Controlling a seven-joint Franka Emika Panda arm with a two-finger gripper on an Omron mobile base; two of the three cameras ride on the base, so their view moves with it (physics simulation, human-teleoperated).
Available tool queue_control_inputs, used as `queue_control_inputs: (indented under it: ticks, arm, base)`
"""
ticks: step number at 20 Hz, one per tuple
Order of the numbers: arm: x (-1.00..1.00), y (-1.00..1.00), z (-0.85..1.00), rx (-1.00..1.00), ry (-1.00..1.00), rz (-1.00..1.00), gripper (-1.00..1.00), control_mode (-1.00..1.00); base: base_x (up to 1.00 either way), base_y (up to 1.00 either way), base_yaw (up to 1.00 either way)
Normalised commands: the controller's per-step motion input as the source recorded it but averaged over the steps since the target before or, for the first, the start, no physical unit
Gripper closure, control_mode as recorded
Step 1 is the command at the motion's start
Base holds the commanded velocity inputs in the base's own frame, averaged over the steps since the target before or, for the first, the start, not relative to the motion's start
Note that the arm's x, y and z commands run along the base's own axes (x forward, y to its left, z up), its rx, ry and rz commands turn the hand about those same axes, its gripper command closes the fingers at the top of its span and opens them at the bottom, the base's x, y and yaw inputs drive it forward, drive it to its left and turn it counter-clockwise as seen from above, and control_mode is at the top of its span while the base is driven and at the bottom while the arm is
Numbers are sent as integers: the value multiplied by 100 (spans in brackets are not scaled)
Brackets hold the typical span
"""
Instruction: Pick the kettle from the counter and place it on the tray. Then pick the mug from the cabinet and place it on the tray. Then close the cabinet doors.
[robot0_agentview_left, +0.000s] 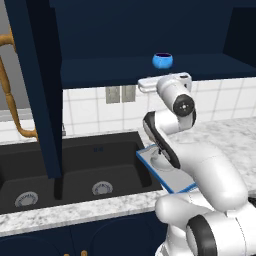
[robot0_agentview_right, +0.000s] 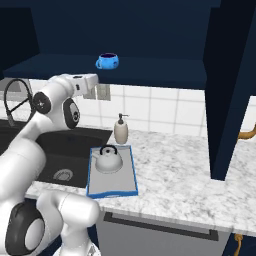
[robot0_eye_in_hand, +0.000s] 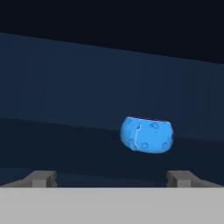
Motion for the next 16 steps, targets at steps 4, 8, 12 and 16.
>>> queue_control_inputs:
  ticks: [4,8,12,16]
  arm:
    - [19,1,0,0,-4,-17,-100,-100]
    - [32,-1,21,4,9,-30,-100,-100]
    - [8,1,2,0,1,-8,-100,-100]
    - [4,0,21,8,8,-3,-100,-100]
  base:
    - [0,0,0]
    - [0,0,0]
    - [0,0,0]
    - [0,0,0]
